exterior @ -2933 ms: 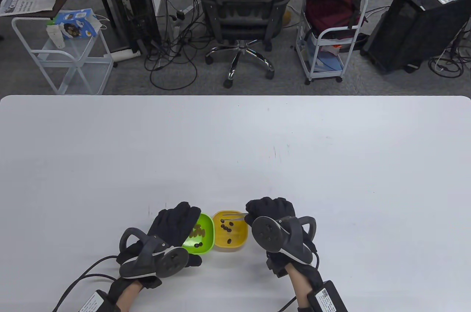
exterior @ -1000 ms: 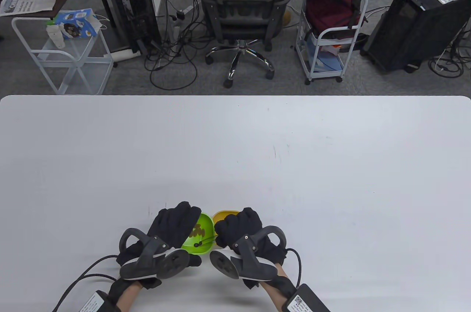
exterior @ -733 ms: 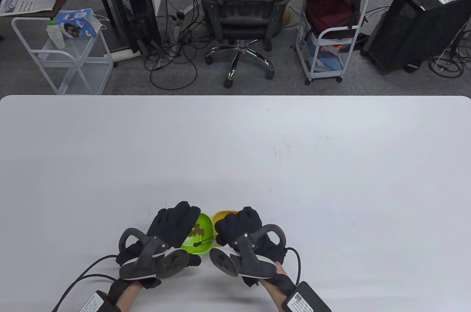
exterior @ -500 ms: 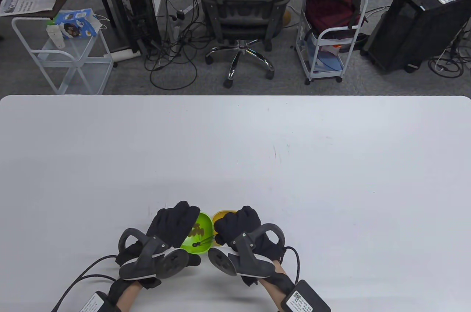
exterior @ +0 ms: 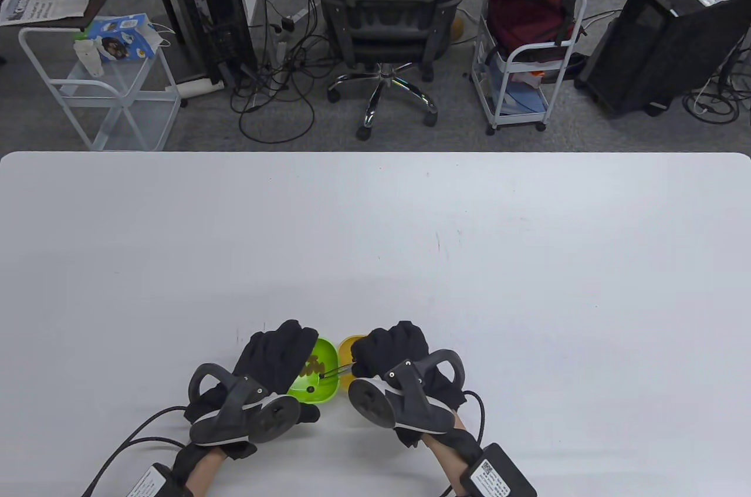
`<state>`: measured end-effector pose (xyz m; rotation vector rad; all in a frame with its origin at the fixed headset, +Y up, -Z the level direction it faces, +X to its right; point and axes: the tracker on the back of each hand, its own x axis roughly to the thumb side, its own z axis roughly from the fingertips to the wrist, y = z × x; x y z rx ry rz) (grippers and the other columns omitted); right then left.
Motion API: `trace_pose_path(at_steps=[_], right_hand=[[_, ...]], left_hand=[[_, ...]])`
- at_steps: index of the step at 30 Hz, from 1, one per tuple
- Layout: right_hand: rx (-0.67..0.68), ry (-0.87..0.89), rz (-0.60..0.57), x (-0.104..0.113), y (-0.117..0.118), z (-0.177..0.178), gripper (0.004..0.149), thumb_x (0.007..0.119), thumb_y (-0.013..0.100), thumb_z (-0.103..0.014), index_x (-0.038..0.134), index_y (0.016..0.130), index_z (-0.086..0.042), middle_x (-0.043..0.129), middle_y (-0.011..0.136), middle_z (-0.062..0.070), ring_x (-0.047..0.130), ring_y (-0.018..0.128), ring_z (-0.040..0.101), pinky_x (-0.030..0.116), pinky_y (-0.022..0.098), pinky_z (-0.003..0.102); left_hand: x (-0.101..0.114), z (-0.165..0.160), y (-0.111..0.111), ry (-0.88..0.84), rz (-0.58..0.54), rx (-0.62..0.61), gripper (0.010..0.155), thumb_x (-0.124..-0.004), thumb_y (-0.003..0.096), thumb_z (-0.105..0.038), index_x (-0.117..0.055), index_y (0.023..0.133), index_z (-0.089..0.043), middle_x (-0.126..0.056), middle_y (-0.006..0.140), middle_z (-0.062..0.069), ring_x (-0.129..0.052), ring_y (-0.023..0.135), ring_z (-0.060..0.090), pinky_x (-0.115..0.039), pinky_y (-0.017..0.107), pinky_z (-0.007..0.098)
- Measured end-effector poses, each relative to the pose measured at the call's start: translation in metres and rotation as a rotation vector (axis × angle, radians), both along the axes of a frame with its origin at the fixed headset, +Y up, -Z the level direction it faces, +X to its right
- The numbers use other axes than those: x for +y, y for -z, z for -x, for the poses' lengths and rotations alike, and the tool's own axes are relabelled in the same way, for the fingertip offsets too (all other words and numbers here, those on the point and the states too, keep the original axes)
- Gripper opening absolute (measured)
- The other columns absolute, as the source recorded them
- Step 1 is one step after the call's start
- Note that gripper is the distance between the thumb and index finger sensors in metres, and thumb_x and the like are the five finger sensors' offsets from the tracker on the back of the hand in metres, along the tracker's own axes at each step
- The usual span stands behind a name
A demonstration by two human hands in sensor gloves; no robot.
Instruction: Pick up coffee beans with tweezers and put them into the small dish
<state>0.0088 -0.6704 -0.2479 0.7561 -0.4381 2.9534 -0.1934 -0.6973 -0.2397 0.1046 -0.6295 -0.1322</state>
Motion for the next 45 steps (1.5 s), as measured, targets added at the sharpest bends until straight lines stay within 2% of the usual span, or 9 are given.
trace_pose_path(at_steps=[7,15,24,29,39,45], right_hand=[[-0.066,0.120,0.015,0.010,0.004,-0.025,0.042,0.062,0.044,-0.037,0.074,0.081,-0.021,0.085,0.063,-0.002,0.090,0.046,0.020,0.069,0.070,0.060],[-0.144,0.176,0.069,0.004,0.015,-0.048,0.042,0.062,0.044,-0.037,0.074,0.081,-0.021,0.085,0.063,-0.002,0.090,0.046,0.020,0.069,0.070,0.060],[-0.172,0.196,0.089,0.003,0.017,-0.056,0.043,0.064,0.044,-0.038,0.074,0.082,-0.021,0.085,0.064,-0.002,0.090,0.047,0.020,0.070,0.070,0.059],[-0.130,0.195,0.039,0.008,0.011,-0.050,0.044,0.064,0.044,-0.038,0.074,0.083,-0.021,0.085,0.064,-0.003,0.090,0.047,0.019,0.070,0.069,0.059],[0.003,0.118,0.057,-0.007,0.000,-0.013,0.044,0.064,0.044,-0.038,0.074,0.083,-0.022,0.086,0.064,-0.003,0.091,0.046,0.019,0.071,0.069,0.059],[0.040,0.062,0.056,-0.013,-0.003,0.003,0.044,0.064,0.044,-0.038,0.073,0.083,-0.022,0.086,0.064,-0.003,0.091,0.047,0.019,0.070,0.069,0.059]], left_hand=[[-0.001,-0.001,-0.001,-0.006,-0.002,-0.005,0.111,-0.072,0.0327,-0.071,-0.049,0.118,-0.003,-0.060,0.120,0.031,-0.086,0.099,0.043,-0.072,0.075,0.062],[-0.001,0.000,-0.001,-0.003,-0.003,-0.004,0.110,-0.072,0.0328,-0.071,-0.049,0.118,-0.004,-0.061,0.120,0.030,-0.086,0.099,0.043,-0.072,0.075,0.062],[-0.001,-0.001,-0.001,0.002,0.005,-0.004,0.111,-0.072,0.0327,-0.071,-0.049,0.118,-0.004,-0.061,0.119,0.031,-0.086,0.099,0.043,-0.072,0.075,0.062],[-0.001,0.000,-0.001,0.002,0.005,-0.002,0.111,-0.072,0.0327,-0.071,-0.049,0.118,-0.003,-0.061,0.119,0.031,-0.086,0.099,0.043,-0.072,0.075,0.062],[0.000,0.000,-0.001,0.003,-0.001,0.000,0.111,-0.072,0.0327,-0.071,-0.049,0.118,-0.003,-0.061,0.119,0.031,-0.086,0.099,0.043,-0.072,0.074,0.062],[0.000,0.000,-0.001,0.003,0.001,-0.001,0.111,-0.072,0.0327,-0.071,-0.049,0.118,-0.004,-0.060,0.120,0.030,-0.086,0.099,0.043,-0.072,0.075,0.062]])
